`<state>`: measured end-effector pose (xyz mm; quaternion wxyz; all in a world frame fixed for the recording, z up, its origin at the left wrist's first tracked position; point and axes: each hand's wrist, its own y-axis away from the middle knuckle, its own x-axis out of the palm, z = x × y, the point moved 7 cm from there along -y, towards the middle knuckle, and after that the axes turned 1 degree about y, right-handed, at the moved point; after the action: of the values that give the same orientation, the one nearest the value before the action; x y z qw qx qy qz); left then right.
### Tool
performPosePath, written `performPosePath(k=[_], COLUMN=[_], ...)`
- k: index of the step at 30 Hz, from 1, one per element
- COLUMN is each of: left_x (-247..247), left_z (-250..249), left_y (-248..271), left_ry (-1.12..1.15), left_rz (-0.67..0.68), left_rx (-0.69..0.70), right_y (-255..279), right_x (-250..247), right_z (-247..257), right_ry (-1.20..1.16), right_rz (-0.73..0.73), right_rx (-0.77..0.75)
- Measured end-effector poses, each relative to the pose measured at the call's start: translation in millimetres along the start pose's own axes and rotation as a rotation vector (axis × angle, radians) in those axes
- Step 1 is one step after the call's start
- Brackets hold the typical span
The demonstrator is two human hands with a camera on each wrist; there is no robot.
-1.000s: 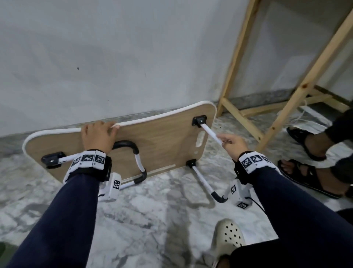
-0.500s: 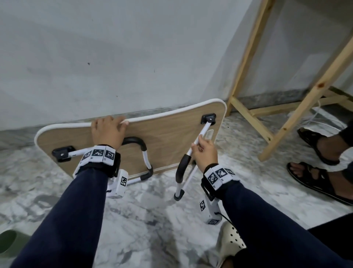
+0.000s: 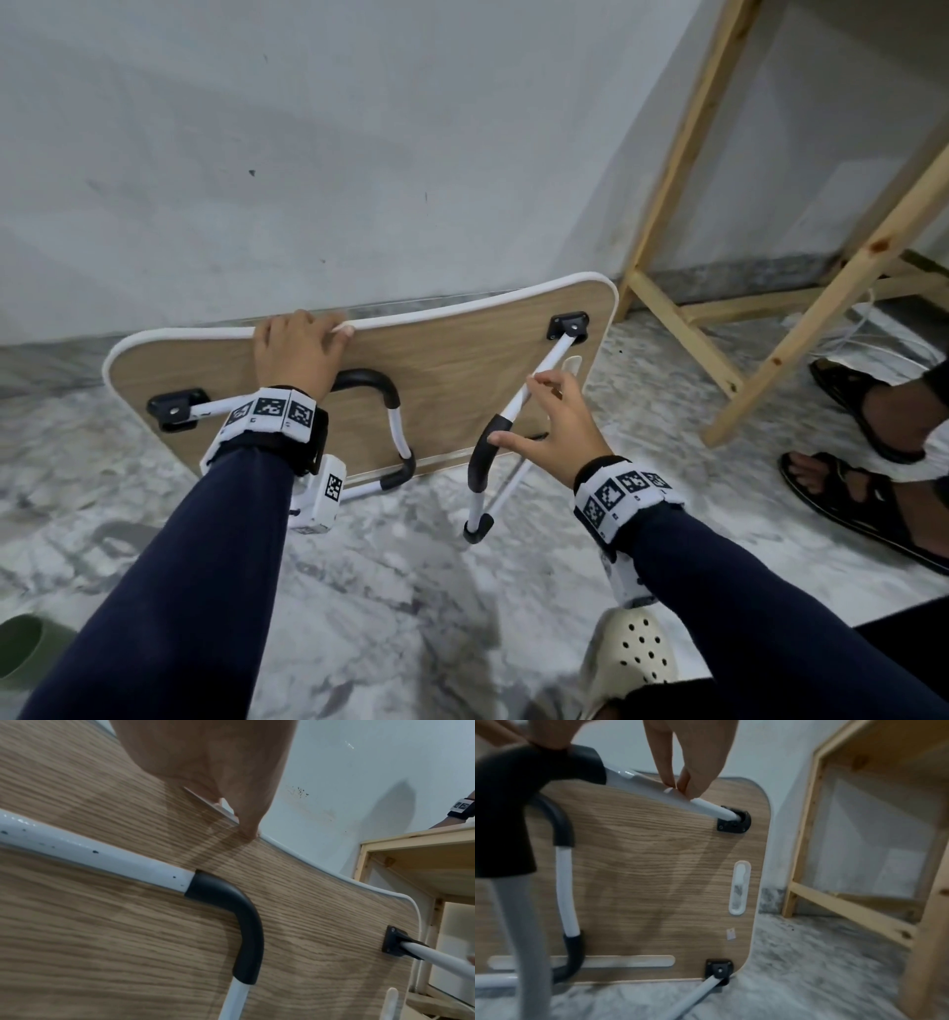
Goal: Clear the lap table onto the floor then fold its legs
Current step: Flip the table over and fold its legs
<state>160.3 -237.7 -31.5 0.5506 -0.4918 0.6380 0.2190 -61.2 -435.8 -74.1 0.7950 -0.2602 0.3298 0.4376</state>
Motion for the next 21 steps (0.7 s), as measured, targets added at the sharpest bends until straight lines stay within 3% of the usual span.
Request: performPosePath(k=[10,14,21], left_x=[-6,-6,-7], left_z=[-4,-4,-5], left_y=[17,24,34], left_ry=[0.012,0.018,0.012], left_rz=[-0.022,-0.019,0.003], left_rx=[0.002,-0.004,-0.026], right_y=[-19,-32,-35], right_x=[37,48,32], right_z=[24,33,28], right_ry=[-0.033,-0.082,-0.071], right_rz=[-0.127,-0.091,-0.058], right_rx=[0.127,0.163,0.067])
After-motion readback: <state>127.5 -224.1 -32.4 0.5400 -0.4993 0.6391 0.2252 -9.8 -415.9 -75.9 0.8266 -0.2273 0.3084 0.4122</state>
